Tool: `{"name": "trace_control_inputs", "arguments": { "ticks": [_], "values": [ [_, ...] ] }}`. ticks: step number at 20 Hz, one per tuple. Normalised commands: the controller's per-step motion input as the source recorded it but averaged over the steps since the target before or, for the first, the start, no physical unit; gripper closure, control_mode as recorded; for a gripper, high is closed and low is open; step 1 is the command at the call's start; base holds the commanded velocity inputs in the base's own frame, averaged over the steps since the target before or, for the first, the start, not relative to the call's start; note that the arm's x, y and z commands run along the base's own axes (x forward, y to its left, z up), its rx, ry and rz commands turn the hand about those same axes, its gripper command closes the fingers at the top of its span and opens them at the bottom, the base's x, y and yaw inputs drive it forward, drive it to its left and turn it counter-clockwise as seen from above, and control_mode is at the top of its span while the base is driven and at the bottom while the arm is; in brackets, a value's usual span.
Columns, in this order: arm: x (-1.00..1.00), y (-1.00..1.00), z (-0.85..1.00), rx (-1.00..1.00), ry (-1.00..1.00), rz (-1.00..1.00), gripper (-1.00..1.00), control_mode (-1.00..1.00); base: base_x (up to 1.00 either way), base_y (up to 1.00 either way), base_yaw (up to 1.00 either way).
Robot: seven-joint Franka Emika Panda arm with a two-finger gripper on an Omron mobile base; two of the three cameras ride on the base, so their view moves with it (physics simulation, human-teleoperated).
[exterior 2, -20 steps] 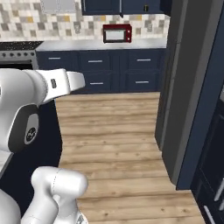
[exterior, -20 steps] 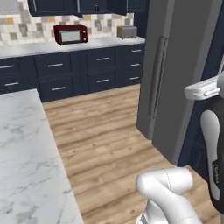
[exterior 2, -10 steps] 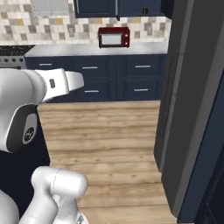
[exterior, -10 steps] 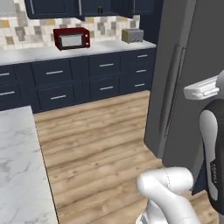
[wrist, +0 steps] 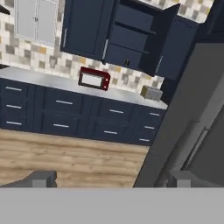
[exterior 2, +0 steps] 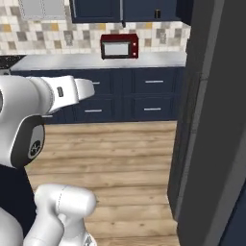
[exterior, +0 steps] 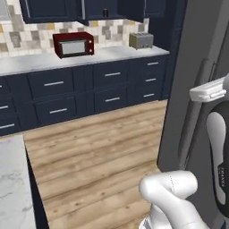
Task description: Open the cabinet directly in front. Then move the beer and the mug to the dining counter with the jar on it.
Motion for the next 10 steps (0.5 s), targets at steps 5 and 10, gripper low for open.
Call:
{"name": "trace_control_inputs", "arguments": {
  "ticks": [5,10],
  "values": [
    [0.00,0.00,0.00,0.00,0.00,0.00,-1.00,1.00,1.00,0.03,0.01],
    [0.00,0.00,0.00,0.00,0.00,0.00,-1.00,1.00,1.00,-0.01,0.03]
  ]
}}
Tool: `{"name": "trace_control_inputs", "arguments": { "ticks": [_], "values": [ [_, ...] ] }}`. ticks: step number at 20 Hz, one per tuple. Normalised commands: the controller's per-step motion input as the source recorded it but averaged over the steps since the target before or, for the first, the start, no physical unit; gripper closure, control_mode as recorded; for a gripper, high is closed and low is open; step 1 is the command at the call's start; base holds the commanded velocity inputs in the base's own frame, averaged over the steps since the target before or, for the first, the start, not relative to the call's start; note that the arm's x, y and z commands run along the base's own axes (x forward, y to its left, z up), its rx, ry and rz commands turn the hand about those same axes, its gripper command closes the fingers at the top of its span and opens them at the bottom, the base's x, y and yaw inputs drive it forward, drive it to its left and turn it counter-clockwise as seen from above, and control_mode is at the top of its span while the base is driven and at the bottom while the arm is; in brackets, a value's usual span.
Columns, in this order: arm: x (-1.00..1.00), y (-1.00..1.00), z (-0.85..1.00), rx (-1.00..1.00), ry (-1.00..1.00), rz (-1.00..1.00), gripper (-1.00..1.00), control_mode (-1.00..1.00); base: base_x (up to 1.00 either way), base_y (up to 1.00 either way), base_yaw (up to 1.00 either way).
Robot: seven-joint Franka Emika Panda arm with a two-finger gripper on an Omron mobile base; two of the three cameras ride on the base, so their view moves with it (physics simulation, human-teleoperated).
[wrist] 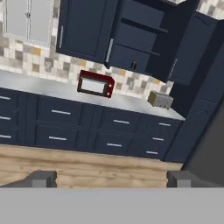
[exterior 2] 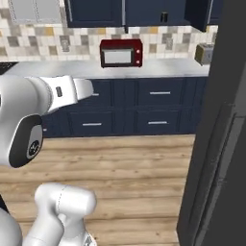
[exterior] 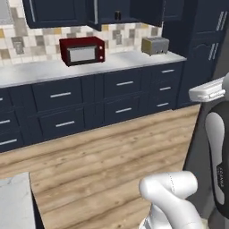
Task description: Open the cabinet directly in front. Then move the beer and the mug to the dining counter with the jar on it.
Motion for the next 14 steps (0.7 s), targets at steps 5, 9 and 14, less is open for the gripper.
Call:
{"name": "trace_control_inputs", "arguments": {
  "ticks": [5,9,14],
  "values": [
    [0.00,0.00,0.00,0.00,0.00,0.00,-1.00,1.00,1.00,-0.02,0.04],
    [0.00,0.00,0.00,0.00,0.00,0.00,-1.00,1.00,1.00,-0.12,0.05],
    [0.00,0.00,0.00,0.00,0.00,0.00,-1.00,1.00,1.00,-0.55,0.02]
  ]
}}
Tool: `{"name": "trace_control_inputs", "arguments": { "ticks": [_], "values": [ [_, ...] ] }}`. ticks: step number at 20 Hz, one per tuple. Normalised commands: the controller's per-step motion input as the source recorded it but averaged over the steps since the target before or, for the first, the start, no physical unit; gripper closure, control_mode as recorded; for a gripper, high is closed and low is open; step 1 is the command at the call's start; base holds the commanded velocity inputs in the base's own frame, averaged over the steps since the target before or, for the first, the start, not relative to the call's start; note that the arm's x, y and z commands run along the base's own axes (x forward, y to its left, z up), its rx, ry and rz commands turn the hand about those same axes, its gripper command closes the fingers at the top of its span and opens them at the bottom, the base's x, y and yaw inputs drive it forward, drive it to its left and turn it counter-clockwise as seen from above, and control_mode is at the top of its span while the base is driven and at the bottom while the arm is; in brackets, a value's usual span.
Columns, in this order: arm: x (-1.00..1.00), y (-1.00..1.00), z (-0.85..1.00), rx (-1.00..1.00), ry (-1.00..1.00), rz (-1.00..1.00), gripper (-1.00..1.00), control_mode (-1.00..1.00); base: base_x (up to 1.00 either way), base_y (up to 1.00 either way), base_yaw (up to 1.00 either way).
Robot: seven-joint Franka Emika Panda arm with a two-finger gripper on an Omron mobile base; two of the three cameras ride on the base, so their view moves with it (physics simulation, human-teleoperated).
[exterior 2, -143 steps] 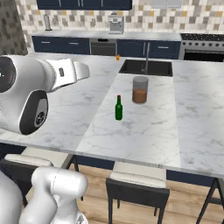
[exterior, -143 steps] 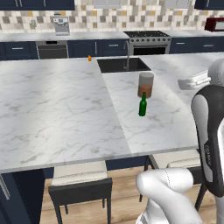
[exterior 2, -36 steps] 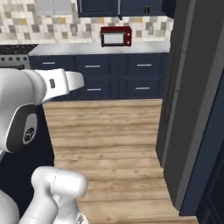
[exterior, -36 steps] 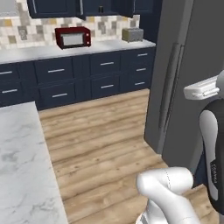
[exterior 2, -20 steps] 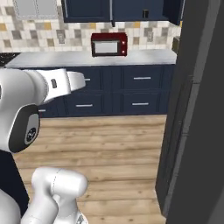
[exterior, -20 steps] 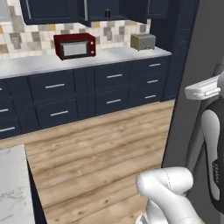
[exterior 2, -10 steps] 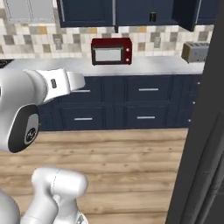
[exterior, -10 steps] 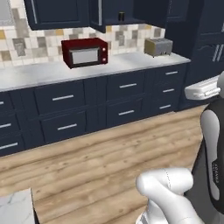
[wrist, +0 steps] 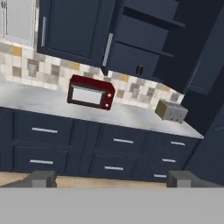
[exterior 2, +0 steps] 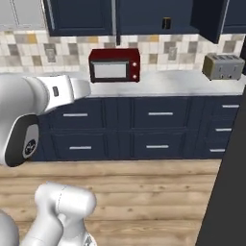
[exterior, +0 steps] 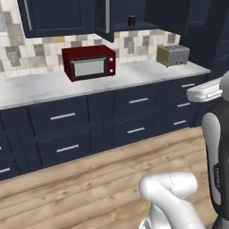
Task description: Open the cabinet directly in front. Then move the beer and the mug to the dining counter with the jar on it.
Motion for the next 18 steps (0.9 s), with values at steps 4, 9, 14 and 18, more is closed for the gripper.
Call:
{"name": "trace_control_inputs", "arguments": {
  "ticks": [4,9,14,18],
  "values": [
    [0.00,0.00,0.00,0.00,0.00,0.00,-1.00,1.00,1.00,-0.74,0.00],
    [0.00,0.00,0.00,0.00,0.00,0.00,-1.00,1.00,1.00,-0.70,0.00],
    [0.00,0.00,0.00,0.00,0.00,0.00,-1.00,1.00,1.00,-0.55,0.02],
    [0.00,0.00,0.00,0.00,0.00,0.00,-1.00,1.00,1.00,-0.44,0.00]
  ]
}}
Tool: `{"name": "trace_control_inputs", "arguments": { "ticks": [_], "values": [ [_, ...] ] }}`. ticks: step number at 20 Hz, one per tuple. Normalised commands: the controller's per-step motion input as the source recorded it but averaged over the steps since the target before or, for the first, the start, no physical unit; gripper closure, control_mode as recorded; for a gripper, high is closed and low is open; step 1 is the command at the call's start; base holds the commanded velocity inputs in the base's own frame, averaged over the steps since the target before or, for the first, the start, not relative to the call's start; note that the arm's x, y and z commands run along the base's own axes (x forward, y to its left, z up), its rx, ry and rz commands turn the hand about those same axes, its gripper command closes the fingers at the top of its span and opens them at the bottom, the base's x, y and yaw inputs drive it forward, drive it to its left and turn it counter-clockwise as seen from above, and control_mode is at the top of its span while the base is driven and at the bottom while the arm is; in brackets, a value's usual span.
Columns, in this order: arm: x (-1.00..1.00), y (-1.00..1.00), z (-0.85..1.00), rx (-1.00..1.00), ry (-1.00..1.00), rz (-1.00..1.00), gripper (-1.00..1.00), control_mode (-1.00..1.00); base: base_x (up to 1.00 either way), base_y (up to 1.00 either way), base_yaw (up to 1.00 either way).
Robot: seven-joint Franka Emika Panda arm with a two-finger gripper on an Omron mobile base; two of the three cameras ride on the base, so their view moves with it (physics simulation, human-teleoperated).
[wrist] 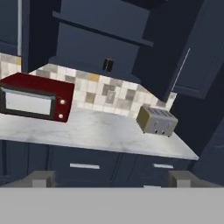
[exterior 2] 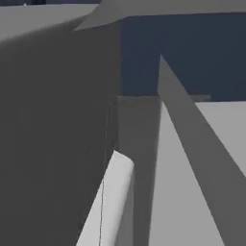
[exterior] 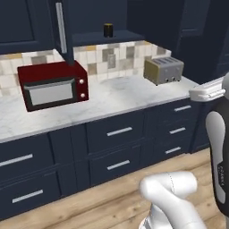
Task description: Open the cabinet directly in front. Then move the beer and the mug to the dining counter with the jar on it.
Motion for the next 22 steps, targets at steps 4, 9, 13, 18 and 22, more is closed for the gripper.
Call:
{"name": "trace_control_inputs", "arguments": {
  "ticks": [4,9,13,18,22],
  "values": [
    [0.00,0.00,0.00,0.00,0.00,0.00,-1.00,1.00,1.00,-0.13,0.01],
    [0.00,0.00,0.00,0.00,0.00,0.00,-1.00,1.00,1.00,0.00,0.02],
    [0.00,0.00,0.00,0.00,0.00,0.00,-1.00,1.00,0.99,-0.10,0.13],
    [0.00,0.00,0.00,0.00,0.00,0.00,-1.00,1.00,0.42,-0.37,0.21],
    [0.00,0.00,0.00,0.00,0.00,0.00,-1.00,1.00,0.19,-0.36,0.00]
  ]
}}
